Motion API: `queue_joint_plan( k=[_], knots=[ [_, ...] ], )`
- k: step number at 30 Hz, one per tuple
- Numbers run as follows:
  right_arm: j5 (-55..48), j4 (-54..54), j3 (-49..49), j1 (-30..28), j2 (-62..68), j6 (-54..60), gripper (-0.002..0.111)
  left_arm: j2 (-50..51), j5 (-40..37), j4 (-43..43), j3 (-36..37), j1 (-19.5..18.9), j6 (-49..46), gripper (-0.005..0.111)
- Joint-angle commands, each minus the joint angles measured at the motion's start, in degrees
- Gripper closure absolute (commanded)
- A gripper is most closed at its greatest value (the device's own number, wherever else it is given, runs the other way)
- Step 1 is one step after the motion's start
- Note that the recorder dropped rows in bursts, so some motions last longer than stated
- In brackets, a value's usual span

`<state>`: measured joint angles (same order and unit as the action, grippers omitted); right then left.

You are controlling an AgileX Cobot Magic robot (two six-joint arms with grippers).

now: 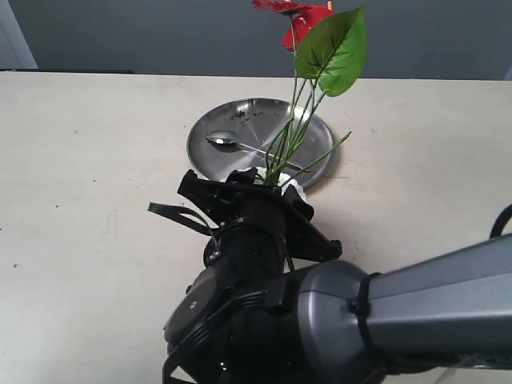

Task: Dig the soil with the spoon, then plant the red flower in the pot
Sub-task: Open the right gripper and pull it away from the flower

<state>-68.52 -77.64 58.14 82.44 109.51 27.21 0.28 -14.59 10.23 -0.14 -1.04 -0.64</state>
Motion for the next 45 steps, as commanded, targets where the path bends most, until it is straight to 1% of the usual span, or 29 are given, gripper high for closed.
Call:
queue_joint_plan(
  k=[1, 7, 12, 15, 19, 21, 23, 25, 27, 30, 33, 36, 37, 38, 40, 43, 45],
  knots=[
    [-1.44, 1.17, -0.16, 1.59, -0.16, -0.1, 0.06, -0.28, 0.86, -0.09, 0.14, -0.1, 0.06, 0.106],
    [-1.44, 2.35, -0.16, 3.25, -0.61, -0.1, 0.06, -0.28, 0.86, -0.09, 0.14, -0.1, 0.06, 0.106],
    [-1.44, 5.35, -0.16, 5.58, -1.67, -0.1, 0.06, -0.28, 0.86, -0.09, 0.14, -0.1, 0.06, 0.106],
    [-1.44, 10.33, -0.16, 8.12, -2.99, -0.1, 0.06, -0.28, 0.86, -0.09, 0.14, -0.1, 0.06, 0.106],
    [-1.44, 19.78, -0.16, 12.1, -5.95, -0.1, 0.061, -0.28, 0.86, -0.09, 0.14, -0.1, 0.06, 0.106],
    [-1.44, 24.25, -0.16, 14.24, -7.48, -2.11, 0.061, -0.28, 0.86, -0.09, 0.14, -0.1, 0.06, 0.106],
    [-1.44, 26.5, -0.16, 15.94, -9.01, -5.68, 0.067, -0.28, 0.86, -0.09, 0.14, -0.1, 0.06, 0.106],
    [-1.44, 27.85, -0.16, 16.98, -10.63, -11.65, 0.077, -0.28, 0.86, -0.09, 0.14, -0.1, 0.06, 0.106],
    [-1.44, 28.92, -0.16, 17.61, -12.78, -18.85, 0.09, -0.28, 0.86, -0.09, 0.14, -0.1, 0.06, 0.106],
    [-1.44, 30.11, -0.16, 17.54, -16.1, -28.73, 0.109, -0.28, 0.86, -0.09, 0.14, -0.1, 0.06, 0.106],
    [-1.44, 30.42, -0.16, 17.54, -19.89, -36.45, 0.109, -0.28, 0.86, -0.09, 0.14, -0.1, 0.06, 0.106],
    [-1.44, 31.26, -0.16, 17.54, -24.19, -39.74, 0.109, -0.28, 0.86, -0.09, 0.14, -0.1, 0.06, 0.106],
    [-1.44, 30.8, -0.16, 17.54, -25.52, -41.99, 0.109, -0.28, 0.86, -0.09, 0.14, -0.1, 0.06, 0.106],
    [-1.44, 29.41, -0.16, 17.16, -27.65, -46.64, 0.109, -0.28, 0.86, -0.09, 0.14, -0.1, 0.06, 0.106],
    [-1.44, 27.41, -0.16, 15.31, -30.82, -52.72, 0.109, -0.28, 0.86, -0.09, 0.14, -0.1, 0.06, 0.106],
    [-1.44, 23.9, -0.16, 9.32, -36.97, -56.94, 0.109, -0.28, 0.86, -0.09, 0.14, -0.1, 0.06, 0.106],
    [-1.44, 21.1, -0.16, 4.02, -40.44, -58.17, 0.109, -0.28, 0.86, -0.09, 0.14, -0.1, 0.06, 0.106]
  ],
)
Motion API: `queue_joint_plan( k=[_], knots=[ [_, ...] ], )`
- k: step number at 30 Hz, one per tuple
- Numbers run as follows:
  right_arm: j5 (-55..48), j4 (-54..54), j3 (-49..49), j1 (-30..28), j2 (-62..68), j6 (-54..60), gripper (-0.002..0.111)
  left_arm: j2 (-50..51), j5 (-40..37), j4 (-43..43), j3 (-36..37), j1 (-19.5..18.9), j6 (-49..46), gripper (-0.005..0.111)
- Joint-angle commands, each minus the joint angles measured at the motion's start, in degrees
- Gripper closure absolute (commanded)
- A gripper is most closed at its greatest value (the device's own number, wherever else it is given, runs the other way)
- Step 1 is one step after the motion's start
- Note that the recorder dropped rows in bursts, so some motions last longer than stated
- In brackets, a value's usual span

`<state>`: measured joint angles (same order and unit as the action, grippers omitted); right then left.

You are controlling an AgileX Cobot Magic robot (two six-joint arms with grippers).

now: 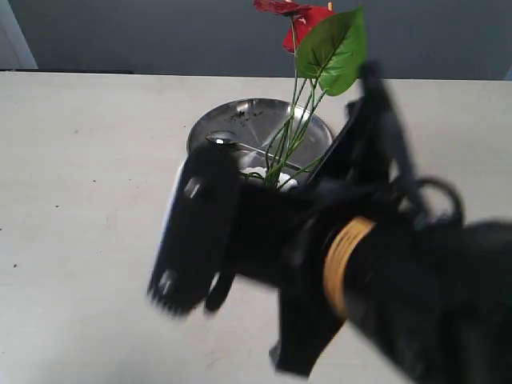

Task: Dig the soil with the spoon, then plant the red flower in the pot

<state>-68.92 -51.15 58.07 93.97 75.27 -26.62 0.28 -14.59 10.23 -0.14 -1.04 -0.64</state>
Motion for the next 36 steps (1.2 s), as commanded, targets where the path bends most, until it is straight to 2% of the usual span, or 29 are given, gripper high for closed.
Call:
queue_joint_plan(
  k=[1, 5, 14, 20, 32, 34, 35, 36],
  knots=[
    [-1.05, -6.67, -0.09, -10.19, -7.67, -4.79, 0.109, -0.28, 0.86, -0.09, 0.14, -0.1, 0.06, 0.106],
    [-1.05, -7.55, -0.09, -19.65, -12.11, -4.8, 0.109, -0.28, 0.86, -0.09, 0.14, -0.1, 0.06, 0.106],
    [-1.05, -4.78, -0.09, -35.3, -19.38, -4.52, 0.109, -0.28, 0.86, -0.09, 0.14, -0.1, 0.06, 0.106],
    [-1.05, -0.98, -0.09, -36.2, -24.12, -4.67, 0.109, -0.28, 0.86, -0.09, 0.14, -0.1, 0.06, 0.106],
    [-1.05, -0.86, -0.09, -36.64, -26.75, -7.14, 0.109, -0.28, 0.86, -0.09, 0.14, -0.1, 0.06, 0.106],
    [5.35, 0.75, -2.04, -39.93, -30.95, -14.77, 0.109, -0.28, 0.86, -0.09, 0.14, -0.1, 0.06, 0.106],
    [20.81, 1.33, -6.87, -44.07, -35.84, -18.47, 0.109, -0.28, 0.86, -0.09, 0.14, -0.1, 0.06, 0.106],
    [29.62, 1.52, -10.22, -46.52, -38.52, -18.48, 0.109, -0.28, 0.86, -0.09, 0.14, -0.1, 0.06, 0.106]
  ],
)
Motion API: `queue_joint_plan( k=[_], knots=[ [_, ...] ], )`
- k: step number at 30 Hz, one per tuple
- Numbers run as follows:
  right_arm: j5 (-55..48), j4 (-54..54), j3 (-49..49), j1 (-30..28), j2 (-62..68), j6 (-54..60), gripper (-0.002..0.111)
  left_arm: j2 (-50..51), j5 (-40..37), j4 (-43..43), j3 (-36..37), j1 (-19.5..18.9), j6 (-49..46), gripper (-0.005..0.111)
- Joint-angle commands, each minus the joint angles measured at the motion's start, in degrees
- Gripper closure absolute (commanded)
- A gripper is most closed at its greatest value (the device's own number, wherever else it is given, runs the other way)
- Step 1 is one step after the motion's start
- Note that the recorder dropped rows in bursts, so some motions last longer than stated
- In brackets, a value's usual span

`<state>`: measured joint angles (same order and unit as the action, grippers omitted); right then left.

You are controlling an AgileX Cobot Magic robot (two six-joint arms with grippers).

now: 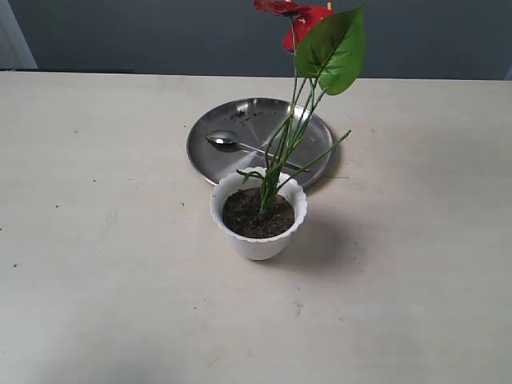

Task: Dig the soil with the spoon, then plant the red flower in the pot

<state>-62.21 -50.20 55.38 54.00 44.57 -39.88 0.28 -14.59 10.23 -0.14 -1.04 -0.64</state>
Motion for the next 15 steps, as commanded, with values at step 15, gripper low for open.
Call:
queue_joint_plan(
  k=[15],
  knots=[
    [68.9, 10.03, -55.38, -33.1, -44.57, -19.51, 0.109, -0.28, 0.86, -0.09, 0.14, -0.1, 0.06, 0.106]
  ],
)
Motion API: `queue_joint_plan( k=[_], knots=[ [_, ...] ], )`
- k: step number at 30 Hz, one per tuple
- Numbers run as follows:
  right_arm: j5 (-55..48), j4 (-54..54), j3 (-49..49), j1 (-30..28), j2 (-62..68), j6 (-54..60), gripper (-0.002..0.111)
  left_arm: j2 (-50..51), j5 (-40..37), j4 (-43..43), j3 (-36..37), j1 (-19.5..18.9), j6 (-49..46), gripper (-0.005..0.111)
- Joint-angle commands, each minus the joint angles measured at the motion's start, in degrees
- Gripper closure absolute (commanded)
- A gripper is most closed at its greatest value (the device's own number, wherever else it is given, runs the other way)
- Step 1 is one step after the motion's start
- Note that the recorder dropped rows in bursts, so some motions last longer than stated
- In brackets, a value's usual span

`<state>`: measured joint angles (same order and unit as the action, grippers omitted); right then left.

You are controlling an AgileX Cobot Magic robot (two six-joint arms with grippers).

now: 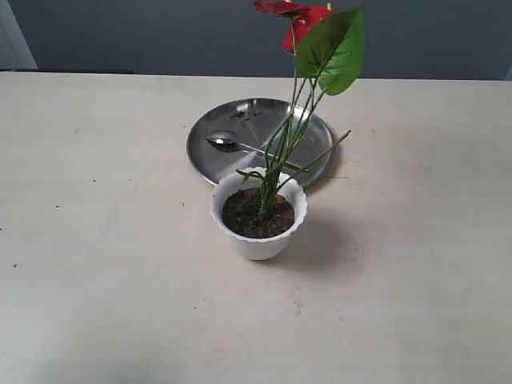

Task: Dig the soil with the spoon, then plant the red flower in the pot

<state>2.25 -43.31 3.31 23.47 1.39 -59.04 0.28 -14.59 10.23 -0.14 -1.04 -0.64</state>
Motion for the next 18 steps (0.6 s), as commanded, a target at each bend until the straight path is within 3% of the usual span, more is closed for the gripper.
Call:
queue_joint_plan(
  k=[1, 18],
  knots=[
    [6.16, 4.45, -3.31, -3.16, -1.39, -0.35, 0.109, -0.28, 0.86, -0.09, 0.14, -0.1, 0.06, 0.106],
    [7.67, 5.94, -3.31, -3.43, -1.39, -2.47, 0.109, -0.28, 0.86, -0.09, 0.14, -0.1, 0.06, 0.106]
  ],
)
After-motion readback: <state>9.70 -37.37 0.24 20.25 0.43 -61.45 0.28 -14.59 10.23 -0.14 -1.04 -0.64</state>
